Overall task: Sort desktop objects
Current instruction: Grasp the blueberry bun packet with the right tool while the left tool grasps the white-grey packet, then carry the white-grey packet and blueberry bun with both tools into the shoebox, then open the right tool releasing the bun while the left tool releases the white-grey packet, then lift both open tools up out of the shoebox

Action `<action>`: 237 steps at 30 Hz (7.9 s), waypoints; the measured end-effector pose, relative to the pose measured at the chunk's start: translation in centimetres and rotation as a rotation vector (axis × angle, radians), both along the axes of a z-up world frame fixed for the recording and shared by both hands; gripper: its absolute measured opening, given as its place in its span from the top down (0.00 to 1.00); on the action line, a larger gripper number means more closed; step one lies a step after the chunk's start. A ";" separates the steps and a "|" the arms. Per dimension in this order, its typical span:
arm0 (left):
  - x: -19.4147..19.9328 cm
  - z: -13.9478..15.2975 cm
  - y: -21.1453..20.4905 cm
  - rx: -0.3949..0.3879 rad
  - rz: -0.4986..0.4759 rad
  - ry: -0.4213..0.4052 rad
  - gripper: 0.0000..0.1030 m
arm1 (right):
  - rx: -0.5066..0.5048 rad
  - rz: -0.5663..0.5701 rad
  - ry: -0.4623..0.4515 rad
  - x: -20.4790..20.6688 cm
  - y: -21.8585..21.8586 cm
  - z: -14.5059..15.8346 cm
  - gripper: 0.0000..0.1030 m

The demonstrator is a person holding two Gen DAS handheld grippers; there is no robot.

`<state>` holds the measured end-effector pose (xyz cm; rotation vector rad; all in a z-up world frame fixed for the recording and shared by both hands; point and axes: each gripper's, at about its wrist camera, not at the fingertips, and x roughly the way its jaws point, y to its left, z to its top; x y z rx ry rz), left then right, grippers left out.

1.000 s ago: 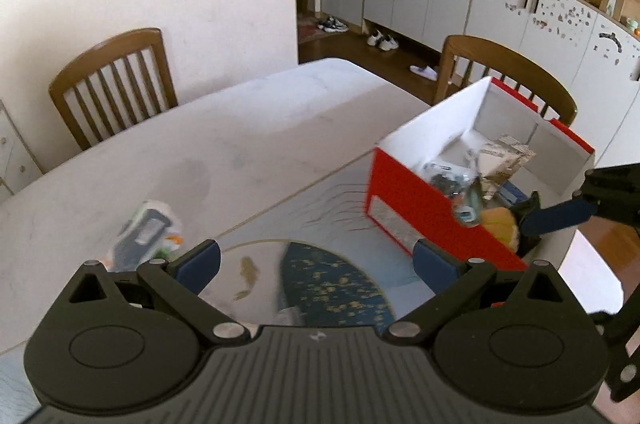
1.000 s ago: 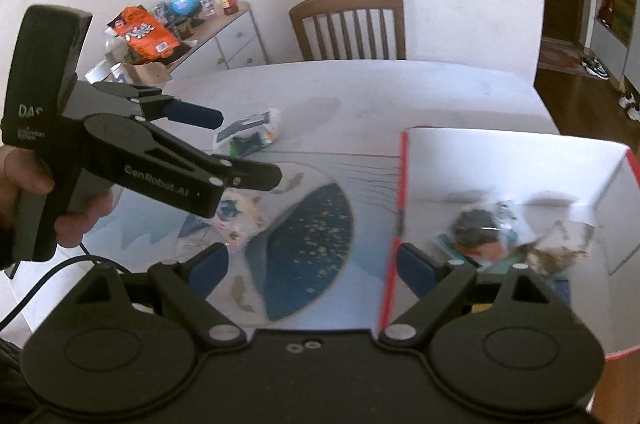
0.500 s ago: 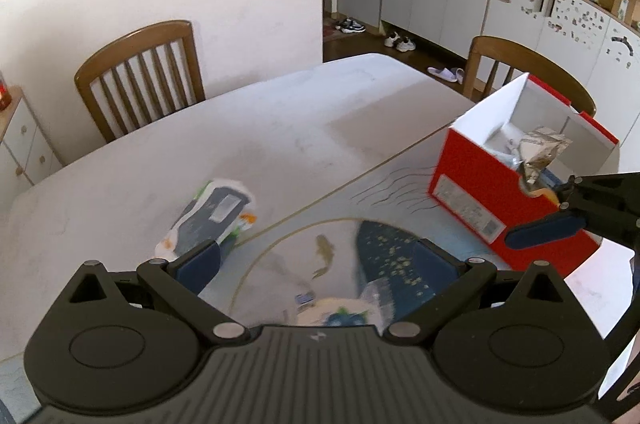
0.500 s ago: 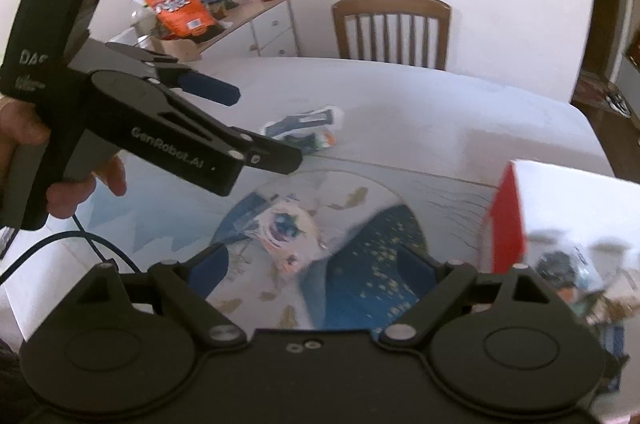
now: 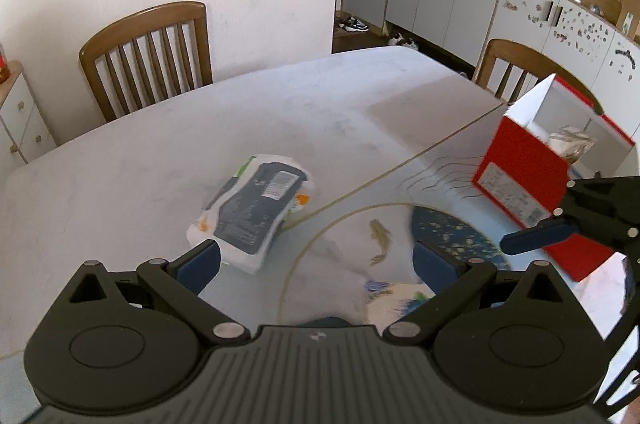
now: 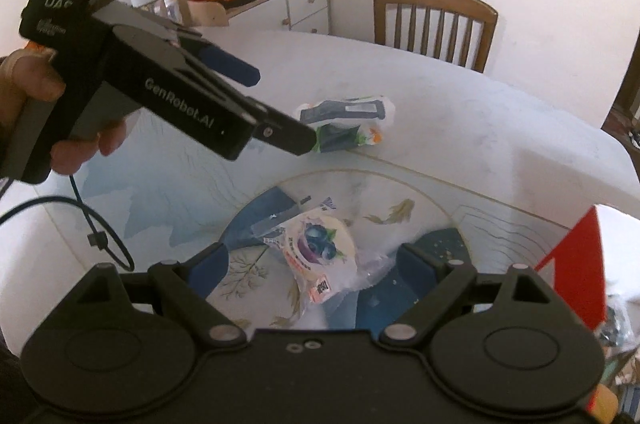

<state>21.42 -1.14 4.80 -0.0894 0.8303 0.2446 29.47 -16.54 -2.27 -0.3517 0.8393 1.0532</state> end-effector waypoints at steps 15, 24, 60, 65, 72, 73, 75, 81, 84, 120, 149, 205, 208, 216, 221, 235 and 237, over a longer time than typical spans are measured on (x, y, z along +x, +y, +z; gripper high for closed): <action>3.6 -3.7 4.4 0.058 -0.082 0.011 0.00 | -0.064 0.114 -0.051 1.4 4.2 -3.0 0.14; 5.8 -6.3 6.4 0.064 -0.100 0.051 0.00 | -0.113 0.144 -0.031 2.3 5.5 -5.1 0.17; 5.9 -8.1 8.2 -0.048 0.014 0.090 0.43 | -0.136 0.076 0.030 3.1 4.7 -6.1 0.47; 5.7 -7.4 7.6 -0.066 0.012 0.086 0.50 | -0.118 0.042 0.046 3.5 3.7 -5.6 0.47; 5.0 -6.4 6.4 -0.065 0.002 0.079 0.67 | -0.087 -0.004 0.056 3.4 2.4 -4.4 0.48; 4.9 -6.3 6.2 -0.061 0.003 0.078 0.68 | -0.086 -0.008 0.054 3.3 2.3 -4.3 0.48; 4.6 -6.1 5.9 -0.067 0.002 0.074 0.70 | -0.083 -0.017 0.054 3.2 2.0 -4.0 0.48; 3.0 -5.4 4.5 -0.073 -0.006 0.069 0.70 | -0.067 -0.042 0.056 2.8 1.1 -2.8 0.48; 2.1 -4.8 3.5 -0.078 -0.016 0.068 0.70 | -0.053 -0.058 0.064 2.8 0.4 -2.4 0.48; -2.3 4.9 -10.9 -0.100 -0.246 -0.058 0.70 | 0.086 -0.306 -0.009 -1.3 -11.5 5.5 0.48; 13.0 3.5 -24.7 -0.062 -0.246 -0.017 0.70 | 0.056 -0.353 -0.038 9.1 -27.6 3.8 0.48; 25.9 -4.7 -28.4 0.079 -0.321 0.301 0.53 | -0.121 -0.391 0.071 16.3 -28.6 -6.1 0.39; 25.6 -4.5 -28.7 0.078 -0.337 0.293 0.39 | -0.113 -0.390 0.067 16.2 -28.8 -5.5 0.38; 24.4 -3.3 -28.8 0.051 -0.345 0.258 0.31 | -0.086 -0.390 0.056 16.0 -29.7 -3.4 0.33; 23.9 -2.2 -28.8 0.049 -0.332 0.228 0.31 | -0.064 -0.385 0.053 15.4 -30.3 -2.2 0.33; 20.0 0.7 -28.6 0.050 -0.277 0.127 0.31 | 0.046 -0.392 0.027 13.1 -31.4 1.1 0.31; 19.4 1.0 -28.4 0.043 -0.264 0.117 0.29 | 0.060 -0.385 0.019 12.6 -31.4 1.5 0.27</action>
